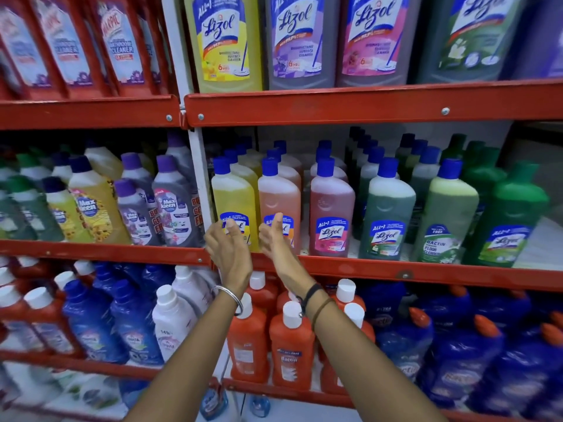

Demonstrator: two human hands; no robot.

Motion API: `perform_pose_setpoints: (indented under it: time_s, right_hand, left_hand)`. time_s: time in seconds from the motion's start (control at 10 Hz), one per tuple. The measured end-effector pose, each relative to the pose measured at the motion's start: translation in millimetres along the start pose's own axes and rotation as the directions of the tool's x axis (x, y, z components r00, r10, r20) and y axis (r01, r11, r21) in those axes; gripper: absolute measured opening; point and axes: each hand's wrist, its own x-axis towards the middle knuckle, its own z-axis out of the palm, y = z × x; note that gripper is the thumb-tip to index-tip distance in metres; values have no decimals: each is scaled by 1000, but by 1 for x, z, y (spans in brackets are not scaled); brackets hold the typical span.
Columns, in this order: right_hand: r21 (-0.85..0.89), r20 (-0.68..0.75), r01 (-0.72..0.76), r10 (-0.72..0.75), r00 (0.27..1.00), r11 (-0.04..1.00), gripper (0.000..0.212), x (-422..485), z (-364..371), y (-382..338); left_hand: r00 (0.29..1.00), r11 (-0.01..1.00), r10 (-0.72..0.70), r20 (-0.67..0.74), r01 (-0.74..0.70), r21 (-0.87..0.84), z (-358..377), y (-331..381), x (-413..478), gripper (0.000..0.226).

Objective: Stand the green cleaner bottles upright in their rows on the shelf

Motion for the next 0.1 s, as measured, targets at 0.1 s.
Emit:
perform_pose_setpoints:
  time_s: [0.1]
  right_hand:
    - [79, -203, 194, -175, 963, 978, 65, -22, -39, -30]
  left_hand:
    - [970, 961, 243, 2, -240, -137, 3, 49, -19, 64]
